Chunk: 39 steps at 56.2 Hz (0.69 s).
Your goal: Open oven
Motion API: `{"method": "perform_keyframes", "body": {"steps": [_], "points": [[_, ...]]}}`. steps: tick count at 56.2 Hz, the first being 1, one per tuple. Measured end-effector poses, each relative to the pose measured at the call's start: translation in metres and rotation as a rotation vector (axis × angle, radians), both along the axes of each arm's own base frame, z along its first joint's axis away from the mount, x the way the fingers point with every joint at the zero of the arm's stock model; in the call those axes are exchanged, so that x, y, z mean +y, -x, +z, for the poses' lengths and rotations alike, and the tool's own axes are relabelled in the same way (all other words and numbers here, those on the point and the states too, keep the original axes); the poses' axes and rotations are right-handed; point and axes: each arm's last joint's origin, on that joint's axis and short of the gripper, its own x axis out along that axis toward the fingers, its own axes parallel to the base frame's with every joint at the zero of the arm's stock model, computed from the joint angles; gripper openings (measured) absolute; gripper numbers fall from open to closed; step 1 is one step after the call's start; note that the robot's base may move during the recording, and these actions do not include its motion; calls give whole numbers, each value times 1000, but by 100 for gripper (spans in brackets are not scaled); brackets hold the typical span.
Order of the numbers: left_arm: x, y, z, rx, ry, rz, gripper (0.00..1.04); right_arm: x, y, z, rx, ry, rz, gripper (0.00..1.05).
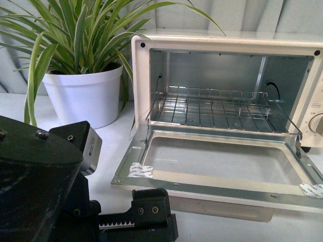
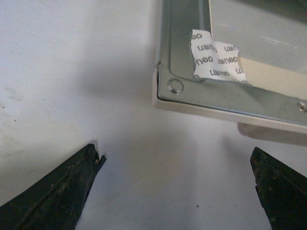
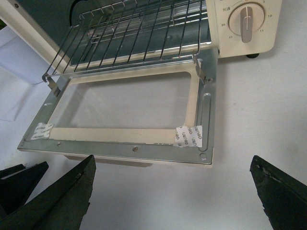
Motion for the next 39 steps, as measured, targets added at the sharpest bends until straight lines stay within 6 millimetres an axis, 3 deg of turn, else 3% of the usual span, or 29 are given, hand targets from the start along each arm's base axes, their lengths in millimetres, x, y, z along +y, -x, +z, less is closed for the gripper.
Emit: {"method": "perform_keyframes", "body": {"steps": [9,27,39], "points": [[9,16,6,-57,-145,-56,98,0,2,2,-15,-9,8,95],[41,54,66,-385,-263,-102,98,0,15,2,-119,52,23,95],[70,86,79,-557,-297,-49,98,-3,34,-3,-225,101,10,95]]}}
